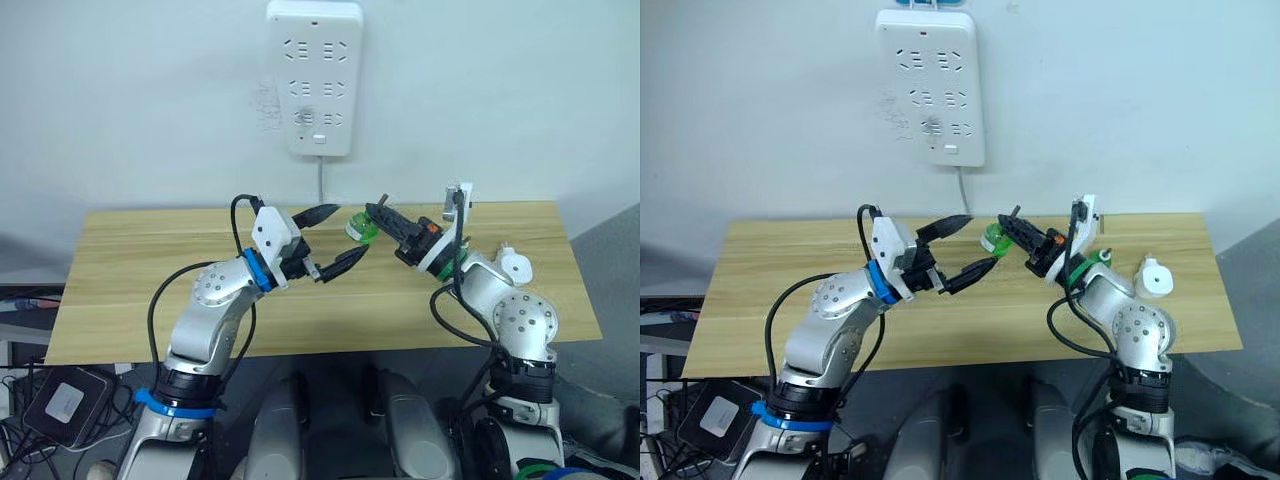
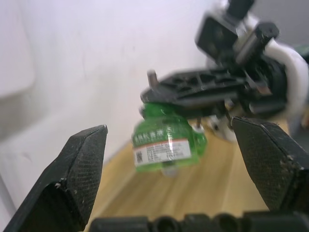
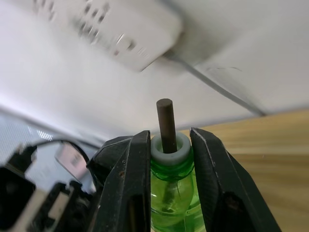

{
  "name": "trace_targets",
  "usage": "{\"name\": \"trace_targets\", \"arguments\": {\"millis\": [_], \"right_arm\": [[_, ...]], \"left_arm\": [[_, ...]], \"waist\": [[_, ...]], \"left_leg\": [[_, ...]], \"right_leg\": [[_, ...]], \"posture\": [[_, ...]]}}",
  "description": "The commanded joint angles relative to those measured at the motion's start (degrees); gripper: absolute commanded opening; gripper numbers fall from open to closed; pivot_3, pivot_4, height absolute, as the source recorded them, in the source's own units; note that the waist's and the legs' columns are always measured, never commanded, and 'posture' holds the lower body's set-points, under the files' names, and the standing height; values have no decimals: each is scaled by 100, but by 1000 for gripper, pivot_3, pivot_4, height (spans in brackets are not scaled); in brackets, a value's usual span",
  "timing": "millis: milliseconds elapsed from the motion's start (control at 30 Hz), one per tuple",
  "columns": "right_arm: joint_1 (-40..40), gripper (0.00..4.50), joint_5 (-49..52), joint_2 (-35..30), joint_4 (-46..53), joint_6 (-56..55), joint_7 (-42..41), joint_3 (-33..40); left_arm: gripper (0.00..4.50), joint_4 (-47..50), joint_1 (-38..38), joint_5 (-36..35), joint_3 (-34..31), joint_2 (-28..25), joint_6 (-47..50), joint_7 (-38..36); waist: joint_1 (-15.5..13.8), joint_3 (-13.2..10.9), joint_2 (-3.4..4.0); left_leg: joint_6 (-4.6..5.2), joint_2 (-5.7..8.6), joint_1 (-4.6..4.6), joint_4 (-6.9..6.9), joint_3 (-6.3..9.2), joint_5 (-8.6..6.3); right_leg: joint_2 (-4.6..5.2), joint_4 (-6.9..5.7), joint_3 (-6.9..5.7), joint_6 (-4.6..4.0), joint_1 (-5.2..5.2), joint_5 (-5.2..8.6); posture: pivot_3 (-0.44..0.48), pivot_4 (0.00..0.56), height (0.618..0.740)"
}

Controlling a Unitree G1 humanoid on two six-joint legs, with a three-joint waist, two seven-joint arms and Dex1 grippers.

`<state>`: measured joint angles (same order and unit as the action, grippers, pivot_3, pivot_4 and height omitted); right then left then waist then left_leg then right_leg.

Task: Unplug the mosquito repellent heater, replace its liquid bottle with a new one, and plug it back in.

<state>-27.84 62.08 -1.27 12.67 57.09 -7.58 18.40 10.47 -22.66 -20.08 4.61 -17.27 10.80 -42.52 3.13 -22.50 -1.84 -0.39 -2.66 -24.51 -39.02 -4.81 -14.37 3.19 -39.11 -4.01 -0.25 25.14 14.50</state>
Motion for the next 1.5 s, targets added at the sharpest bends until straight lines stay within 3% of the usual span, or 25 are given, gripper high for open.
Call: {"name": "trace_targets", "arguments": {"millis": [33, 367, 733, 833, 1000, 1200, 1333, 1500], "right_arm": [[-21, 832, 943, 120, 315, 102, 721, 246], [-120, 832, 2529, 134, 307, -283, 2011, 117], [1, 832, 3201, -247, 390, -677, 2346, -321], [5, 832, 3332, -324, 407, -777, 2373, -427], [51, 832, 3522, -423, 436, -952, 2440, -576], [90, 832, 3515, -579, 444, -1089, 2446, -745], [107, 2189, 3597, -728, 460, -1019, 2197, -854], [332, 4047, 3615, -1846, 732, -266, 1547, -1028]], "left_arm": [[4500, 267, 21, 92, 81, 185, -201, 244], [4500, 98, -10, 254, 211, 414, -419, 405], [4500, -100, -141, 305, 182, 548, -555, 510], [3929, -112, -145, 293, 174, 564, -578, 502], [2314, -134, -133, 292, 188, 572, -592, 493], [2247, -130, -157, 292, 164, 583, -592, 519], [2247, -98, -175, 299, 150, 547, -491, 555], [2247, 29, -269, -100, 19, 384, 0, 398]], "waist": [[9, 17, 0], [16, 131, -1], [18, 162, -1], [18, 169, -1], [20, 176, 1], [21, 177, 1], [20, 177, 1], [15, 183, 2]], "left_leg": [[2, 1, 0, 0, 0, 1], [7, 4, -1, 2, -3, 3], [10, 4, -5, 2, -1, 4], [10, 4, -5, 2, -1, 4], [10, 4, -5, 2, -1, 4], [11, 4, -6, 2, 0, 4], [11, 4, -6, 2, 0, 4], [11, 4, -9, 2, 2, 4]], "right_leg": [[0, 0, 1, 1, 0, -1], [-4, 1, 10, 6, 1, -4], [-6, 4, 13, 9, 2, -5], [-7, 4, 13, 9, 2, -5], [-7, 5, 13, 10, 2, -6], [-7, 5, 13, 10, 2, -6], [-7, 6, 13, 10, 2, -6], [-7, 9, 11, 10, 2, -6]], "posture": [[-147, 317, 740], [-156, 314, 740], [-159, 315, 740], [-159, 315, 740], [-165, 318, 740], [-163, 318, 740], [-161, 317, 740], [-160, 308, 740]]}}
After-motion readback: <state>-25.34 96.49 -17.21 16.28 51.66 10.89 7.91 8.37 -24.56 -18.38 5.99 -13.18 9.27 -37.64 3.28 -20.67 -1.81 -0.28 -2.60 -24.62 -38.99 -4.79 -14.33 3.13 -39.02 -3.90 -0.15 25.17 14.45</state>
